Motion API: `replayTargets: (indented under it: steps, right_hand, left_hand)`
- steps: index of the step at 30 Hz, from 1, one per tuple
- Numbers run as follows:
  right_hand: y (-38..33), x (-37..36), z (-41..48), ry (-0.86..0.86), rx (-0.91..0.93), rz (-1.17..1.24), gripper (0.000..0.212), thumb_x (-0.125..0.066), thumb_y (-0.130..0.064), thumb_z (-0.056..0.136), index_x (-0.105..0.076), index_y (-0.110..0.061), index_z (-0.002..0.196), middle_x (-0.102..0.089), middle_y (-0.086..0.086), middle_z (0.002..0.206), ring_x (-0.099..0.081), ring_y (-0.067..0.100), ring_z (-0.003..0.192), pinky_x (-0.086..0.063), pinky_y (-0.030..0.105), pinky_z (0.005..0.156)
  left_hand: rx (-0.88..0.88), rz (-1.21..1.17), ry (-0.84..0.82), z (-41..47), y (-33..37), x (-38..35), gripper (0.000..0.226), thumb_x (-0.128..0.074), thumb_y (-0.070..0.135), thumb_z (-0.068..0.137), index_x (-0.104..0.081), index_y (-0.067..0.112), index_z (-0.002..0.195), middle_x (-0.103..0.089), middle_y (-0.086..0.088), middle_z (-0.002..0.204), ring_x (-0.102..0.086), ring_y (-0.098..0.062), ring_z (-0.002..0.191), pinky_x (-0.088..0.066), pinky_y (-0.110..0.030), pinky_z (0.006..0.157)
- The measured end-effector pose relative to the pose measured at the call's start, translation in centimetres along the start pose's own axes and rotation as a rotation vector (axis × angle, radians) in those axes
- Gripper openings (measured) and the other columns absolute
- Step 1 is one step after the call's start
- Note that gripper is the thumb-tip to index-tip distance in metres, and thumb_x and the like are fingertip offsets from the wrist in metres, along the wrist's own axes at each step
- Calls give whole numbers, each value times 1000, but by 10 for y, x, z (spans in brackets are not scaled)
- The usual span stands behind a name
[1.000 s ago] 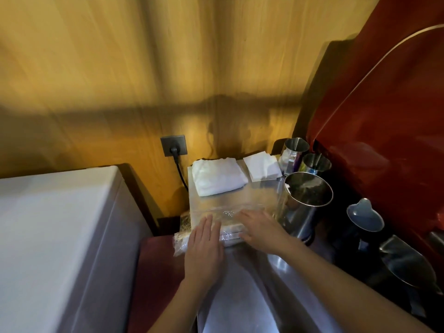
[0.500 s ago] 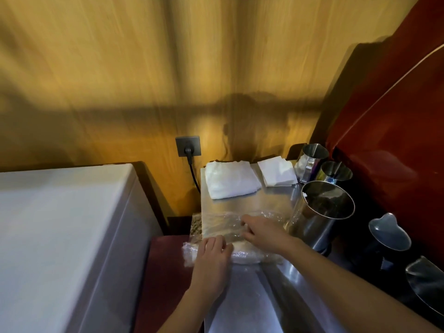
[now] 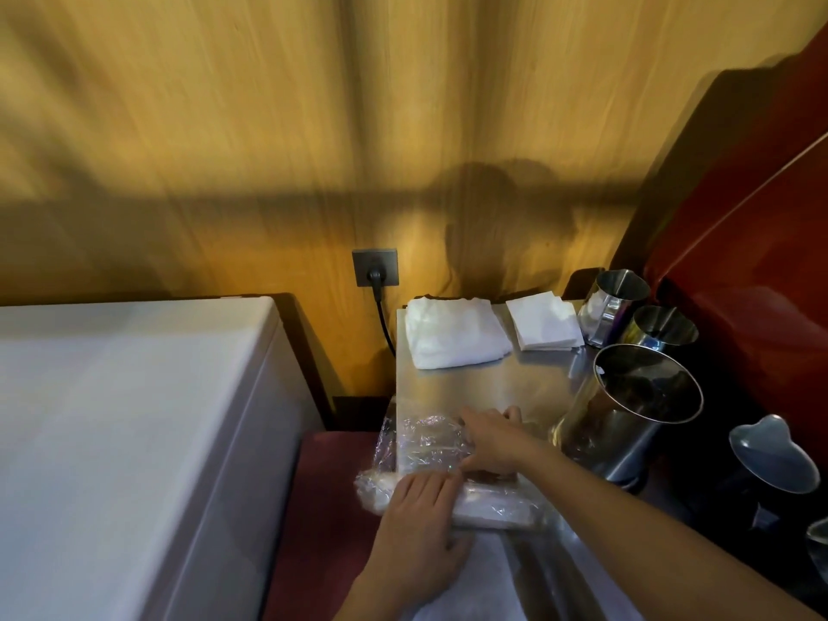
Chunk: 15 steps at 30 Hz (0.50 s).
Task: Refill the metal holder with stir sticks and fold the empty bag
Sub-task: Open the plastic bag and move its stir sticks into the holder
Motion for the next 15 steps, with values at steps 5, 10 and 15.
replayTargets:
  steps: [5,10,15]
  right_hand:
    - [-11,-2,0,-35,93,17,10,-55,-26,81,-46,-26,76,-60,7,104,-46,23,97,-21,38,92]
    - [-8,16,-5,68,92,113,12,-59,-31,80,-55,-20,77,-60,2,91,-52,25,97,-25,35,85]
    - [5,38,-16,147,20,293,27,-58,-20,81,-39,-24,62,-58,8,83,-55,26,80,-38,32,65]
  left_hand:
    - [16,-22,62,6,7,7,31,-48,44,81,-66,20,92,-59,0,82,-55,-20,82,-32,-27,79]
    - [28,-52,66,8,10,4,25,-50,37,77,-56,13,79,-62,-5,86,-57,-25,85,-30,-30,81]
    - [-12,-1,-24,6,15,0,37,-39,41,81,-55,18,105,-57,-3,102,-49,-23,100,-28,-31,91]
Point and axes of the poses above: each hand's wrist, its own z-axis towards the middle knuckle, its own x-axis out of the back of the hand, y = z × x, the point moved 5 cm from there along z, towards the middle knuckle
